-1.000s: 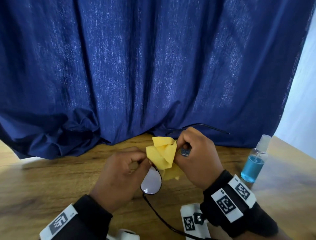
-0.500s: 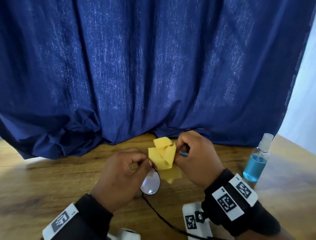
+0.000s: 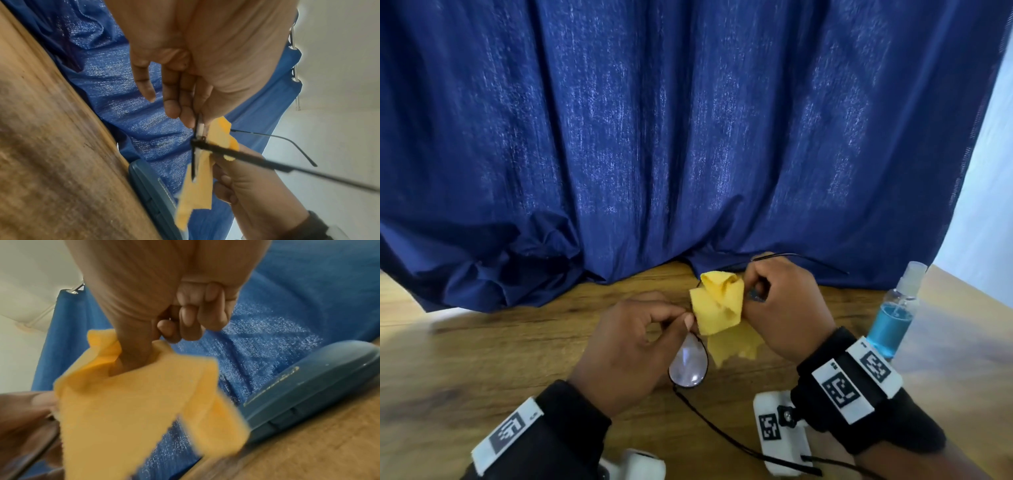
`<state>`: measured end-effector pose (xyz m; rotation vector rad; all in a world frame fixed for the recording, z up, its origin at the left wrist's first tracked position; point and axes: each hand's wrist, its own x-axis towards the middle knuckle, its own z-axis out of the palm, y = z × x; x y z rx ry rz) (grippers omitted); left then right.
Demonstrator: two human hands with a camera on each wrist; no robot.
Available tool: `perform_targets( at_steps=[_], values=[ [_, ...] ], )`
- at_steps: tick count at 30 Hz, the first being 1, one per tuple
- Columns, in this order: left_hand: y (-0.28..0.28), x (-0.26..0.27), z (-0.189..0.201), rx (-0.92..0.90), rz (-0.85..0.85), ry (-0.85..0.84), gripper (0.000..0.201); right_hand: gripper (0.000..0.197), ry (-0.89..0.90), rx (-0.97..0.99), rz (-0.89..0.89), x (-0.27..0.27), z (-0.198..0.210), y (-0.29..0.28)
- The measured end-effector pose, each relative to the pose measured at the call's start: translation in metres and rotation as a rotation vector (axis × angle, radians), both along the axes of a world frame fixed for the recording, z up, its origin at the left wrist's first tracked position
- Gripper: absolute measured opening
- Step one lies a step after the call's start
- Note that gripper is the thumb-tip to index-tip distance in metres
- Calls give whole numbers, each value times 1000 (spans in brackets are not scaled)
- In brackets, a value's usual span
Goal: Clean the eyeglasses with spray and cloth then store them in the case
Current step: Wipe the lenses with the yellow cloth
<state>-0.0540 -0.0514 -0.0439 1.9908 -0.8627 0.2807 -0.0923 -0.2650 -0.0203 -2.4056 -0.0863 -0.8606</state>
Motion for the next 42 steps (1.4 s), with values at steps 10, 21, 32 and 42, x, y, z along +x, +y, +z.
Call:
perform_targets(
  at_steps=[10, 21, 32, 42],
  values=[
    [-3, 1, -5, -16, 11, 20, 21, 36, 35, -26, 93, 0, -4, 9],
    [-6, -8, 0, -9, -30, 15, 30, 29, -92, 66, 11, 0, -5, 10],
    [-8, -11, 1, -11, -18, 34, 21, 31, -175, 49, -93, 3, -3, -4],
    [-3, -3, -1, -40, 7, -5, 28, 29, -14, -7, 84, 1, -2, -4]
  ],
)
